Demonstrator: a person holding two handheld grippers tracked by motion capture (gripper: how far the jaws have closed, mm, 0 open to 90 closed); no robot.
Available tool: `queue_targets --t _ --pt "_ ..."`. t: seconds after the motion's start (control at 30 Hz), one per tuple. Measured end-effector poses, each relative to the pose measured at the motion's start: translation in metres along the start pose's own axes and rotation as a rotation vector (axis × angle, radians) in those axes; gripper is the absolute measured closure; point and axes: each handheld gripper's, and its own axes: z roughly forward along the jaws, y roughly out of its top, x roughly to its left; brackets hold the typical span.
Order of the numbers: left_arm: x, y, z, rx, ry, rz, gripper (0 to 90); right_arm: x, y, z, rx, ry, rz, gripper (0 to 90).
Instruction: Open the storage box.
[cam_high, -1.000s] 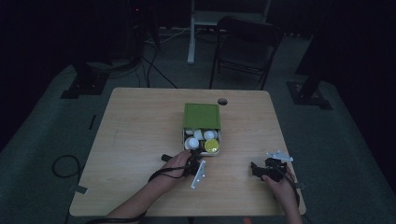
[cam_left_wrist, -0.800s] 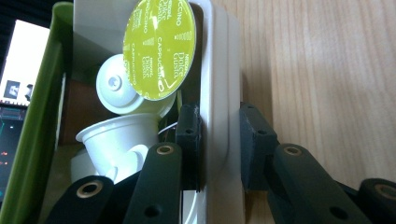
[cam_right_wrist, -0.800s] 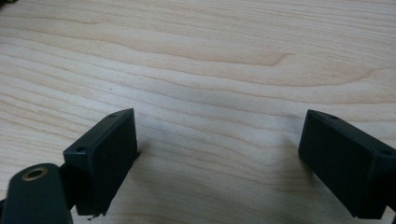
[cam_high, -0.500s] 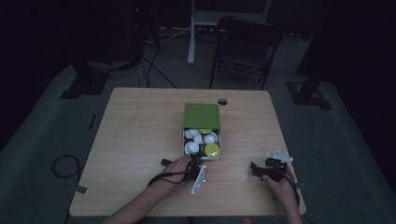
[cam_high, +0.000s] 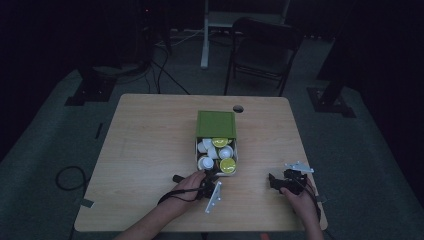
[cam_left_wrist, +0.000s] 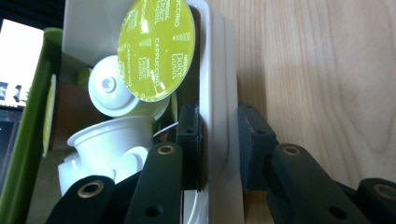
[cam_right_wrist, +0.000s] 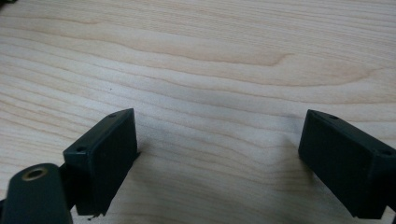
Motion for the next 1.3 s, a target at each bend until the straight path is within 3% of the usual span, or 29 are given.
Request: queue_targets --t 0.7,0.97,1.03,1.13,1.3 --pt "-0.012 0.007 -0.015 -0.013 -0.001 0.014 73.9 0.0 0.0 0.0 0.0 0.0 0.0 11.2" --pt "-0.012 0.006 -0.017 -0.023 -0.018 -0.02 73.7 0.0 0.0 0.0 0.0 0.0 0.0 11.1" --pt "-0.011 0.006 -0.017 -0.022 -0.04 -0.041 70.9 0.0 0.0 0.0 0.0 0.0 0.0 11.1" --pt "-0.013 0.007 -0.017 -0.021 -0.048 -0.038 62.0 0.0 0.0 0.0 0.0 0.0 0.0 11.1" --pt "-0.015 0.005 -0.018 -0.053 -0.077 -0.088 52.5 0.0 0.0 0.0 0.0 0.0 0.0 11.1"
